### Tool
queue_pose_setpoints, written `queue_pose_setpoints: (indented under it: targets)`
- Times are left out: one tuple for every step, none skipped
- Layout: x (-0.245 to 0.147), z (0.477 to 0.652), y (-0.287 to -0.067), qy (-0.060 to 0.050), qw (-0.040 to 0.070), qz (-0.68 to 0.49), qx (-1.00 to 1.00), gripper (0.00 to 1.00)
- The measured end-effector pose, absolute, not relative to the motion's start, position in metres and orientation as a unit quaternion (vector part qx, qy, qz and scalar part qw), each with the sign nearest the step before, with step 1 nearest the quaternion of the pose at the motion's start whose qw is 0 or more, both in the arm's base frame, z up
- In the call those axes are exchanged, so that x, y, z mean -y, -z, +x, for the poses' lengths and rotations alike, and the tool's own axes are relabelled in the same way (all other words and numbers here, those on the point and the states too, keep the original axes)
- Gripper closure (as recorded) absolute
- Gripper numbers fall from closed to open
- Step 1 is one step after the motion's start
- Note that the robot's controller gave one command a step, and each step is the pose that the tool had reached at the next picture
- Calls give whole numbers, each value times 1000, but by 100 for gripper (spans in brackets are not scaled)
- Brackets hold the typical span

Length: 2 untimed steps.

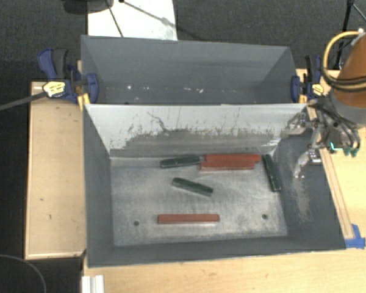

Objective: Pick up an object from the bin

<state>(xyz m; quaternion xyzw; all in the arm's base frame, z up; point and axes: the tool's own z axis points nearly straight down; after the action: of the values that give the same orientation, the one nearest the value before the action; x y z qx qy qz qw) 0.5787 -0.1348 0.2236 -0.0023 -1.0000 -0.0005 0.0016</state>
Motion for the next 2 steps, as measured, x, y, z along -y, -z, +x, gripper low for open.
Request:
queue_pose_setpoints:
  targets:
    - [134,580,-228,0,-2,-1,1000,0]
    - [94,566,-174,-1,-4,25,1000,0]
